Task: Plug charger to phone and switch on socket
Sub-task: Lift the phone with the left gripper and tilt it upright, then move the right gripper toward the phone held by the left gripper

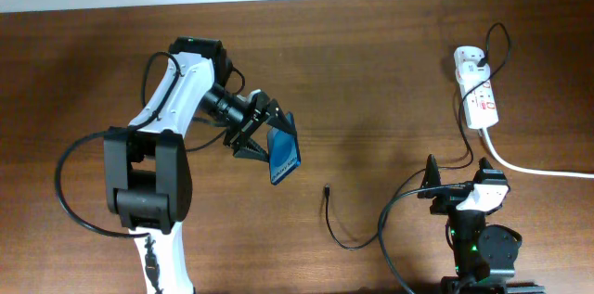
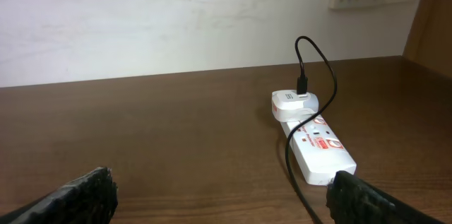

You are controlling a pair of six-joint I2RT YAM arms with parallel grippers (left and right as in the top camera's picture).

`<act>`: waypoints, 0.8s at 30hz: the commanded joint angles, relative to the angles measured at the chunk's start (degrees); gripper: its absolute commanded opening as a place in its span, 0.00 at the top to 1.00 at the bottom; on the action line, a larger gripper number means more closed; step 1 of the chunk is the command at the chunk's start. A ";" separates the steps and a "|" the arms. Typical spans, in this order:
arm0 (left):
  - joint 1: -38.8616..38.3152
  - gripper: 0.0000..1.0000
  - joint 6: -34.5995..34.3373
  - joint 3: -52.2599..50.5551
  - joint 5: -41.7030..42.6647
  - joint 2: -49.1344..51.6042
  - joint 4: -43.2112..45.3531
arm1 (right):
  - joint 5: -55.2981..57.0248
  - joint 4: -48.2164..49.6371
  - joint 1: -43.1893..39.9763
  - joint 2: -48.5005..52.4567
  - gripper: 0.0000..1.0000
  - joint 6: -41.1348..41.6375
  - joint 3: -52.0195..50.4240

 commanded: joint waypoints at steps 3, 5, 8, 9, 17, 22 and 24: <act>-0.11 0.49 -0.92 1.27 1.55 0.39 1.92 | -0.52 -0.26 0.35 -0.39 0.02 -0.46 -0.31; -0.11 0.49 -5.27 1.27 1.51 0.39 7.96 | -0.55 -0.26 0.35 -0.39 0.02 -0.46 -0.31; -0.11 0.49 -9.90 1.27 1.46 0.39 14.23 | -0.52 -0.24 0.35 -0.39 0.02 -0.46 -0.31; -0.11 0.50 -11.87 1.27 1.46 0.39 16.63 | -0.52 -0.26 0.35 -0.39 0.02 -0.46 -0.31; -0.11 0.49 -16.72 1.27 -1.53 0.39 24.06 | -15.19 1.11 0.35 -0.39 0.02 22.56 -0.31; -0.11 0.50 -16.76 1.27 -1.49 0.39 24.02 | -31.26 1.73 0.35 -0.39 0.02 49.20 -0.31; -0.11 0.50 -16.76 1.27 -1.49 0.39 23.96 | -31.08 1.77 0.35 -0.39 0.02 54.82 -0.31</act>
